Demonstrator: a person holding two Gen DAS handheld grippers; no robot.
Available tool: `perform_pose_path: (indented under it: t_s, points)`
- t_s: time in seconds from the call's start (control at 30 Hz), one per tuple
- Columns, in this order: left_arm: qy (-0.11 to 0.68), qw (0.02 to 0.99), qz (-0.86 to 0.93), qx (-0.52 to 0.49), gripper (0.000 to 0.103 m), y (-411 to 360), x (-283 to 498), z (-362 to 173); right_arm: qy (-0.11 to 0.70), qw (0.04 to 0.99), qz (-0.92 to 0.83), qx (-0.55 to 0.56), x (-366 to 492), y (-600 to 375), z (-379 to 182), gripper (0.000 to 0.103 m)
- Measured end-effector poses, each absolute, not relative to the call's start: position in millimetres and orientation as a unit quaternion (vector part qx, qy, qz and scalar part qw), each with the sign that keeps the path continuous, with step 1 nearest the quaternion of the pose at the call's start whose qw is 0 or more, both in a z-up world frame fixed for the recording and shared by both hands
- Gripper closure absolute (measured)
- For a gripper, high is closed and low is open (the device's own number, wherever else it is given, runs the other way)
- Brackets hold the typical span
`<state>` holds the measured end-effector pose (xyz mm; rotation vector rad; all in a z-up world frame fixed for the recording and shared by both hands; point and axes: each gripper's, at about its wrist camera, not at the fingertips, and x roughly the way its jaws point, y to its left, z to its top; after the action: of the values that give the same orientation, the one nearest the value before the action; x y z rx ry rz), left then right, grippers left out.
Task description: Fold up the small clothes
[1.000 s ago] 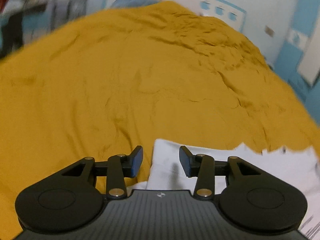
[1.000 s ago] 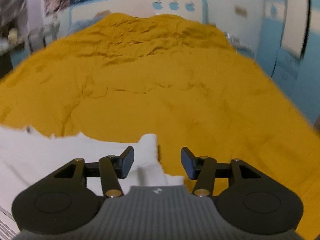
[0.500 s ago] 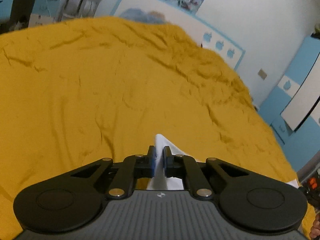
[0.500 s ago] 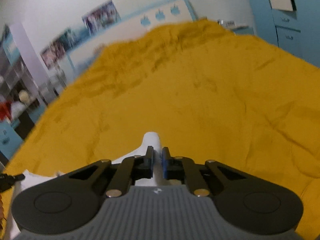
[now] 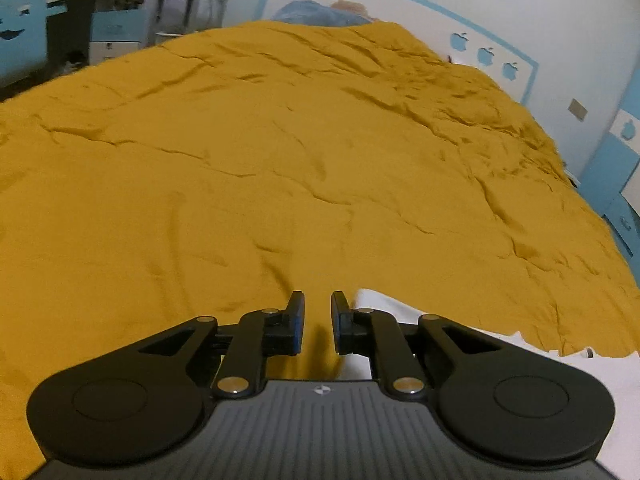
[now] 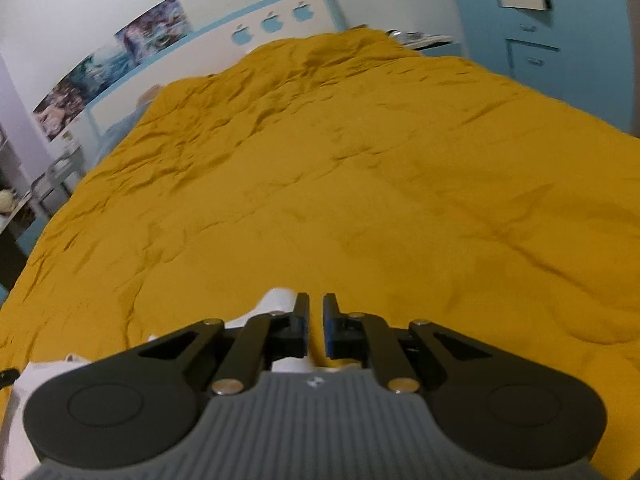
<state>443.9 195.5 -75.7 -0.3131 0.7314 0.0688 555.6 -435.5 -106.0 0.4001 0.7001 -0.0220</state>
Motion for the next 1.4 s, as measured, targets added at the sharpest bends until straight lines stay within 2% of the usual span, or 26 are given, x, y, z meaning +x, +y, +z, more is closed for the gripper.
perform_pose_path:
  t_s: [0.17,0.33,0.6,0.67,0.7,0.8,0.93,1.07,1.27,1.3,1.33,1.4]
  points:
    - [0.356,0.923,-0.012,-0.145,0.089,188.7,413.7,-47.8,0.353,0.91,0.008,0.218,520.1,-450.9,-85.1,0.093]
    - [0.371,0.921,-0.048,-0.105,0.087,163.3,360.3,-33.0,0.388,0.896,0.022,0.216,451.6,-444.8,-66.2,0.068]
    - [0.407,0.905,-0.045,-0.115,0.087,156.3,277.6,-48.0,0.416,0.877,0.004,0.241,339.8,-451.9,-82.5,0.068]
    - [0.415,0.901,-0.04,-0.124,0.088,157.8,267.1,-52.3,0.424,0.869,0.001,0.255,326.6,-456.0,-90.0,0.086]
    - [0.418,0.899,-0.038,-0.129,0.089,158.4,263.9,-52.3,0.427,0.867,0.002,0.258,322.7,-459.0,-91.6,0.099]
    - [0.413,0.899,-0.042,-0.139,0.094,157.1,255.3,-46.5,0.395,0.876,0.009,0.276,309.0,-463.3,-78.9,0.101]
    - [0.437,0.894,-0.013,-0.098,0.102,153.4,255.2,-62.9,0.399,0.877,-0.009,0.267,306.4,-461.8,-77.2,0.102]
    - [0.46,0.885,0.006,-0.066,0.102,155.4,253.6,-90.1,0.424,0.864,-0.029,0.27,311.8,-465.2,-108.8,0.103]
    - [0.46,0.886,0.021,-0.05,0.101,149.3,258.2,-78.3,0.425,0.862,-0.023,0.275,313.4,-468.3,-107.5,0.102]
    - [0.453,0.89,0.017,-0.05,0.101,147.6,258.1,-72.4,0.424,0.863,-0.02,0.274,313.4,-468.6,-103.4,0.098]
    - [0.443,0.895,0.011,-0.051,0.101,146.5,254.4,-68.8,0.423,0.865,-0.017,0.27,313.5,-468.6,-98.8,0.089]
    - [0.423,0.905,-0.006,-0.052,0.101,141.6,255.3,-56.1,0.419,0.871,-0.011,0.256,318.3,-468.4,-87.7,0.084]
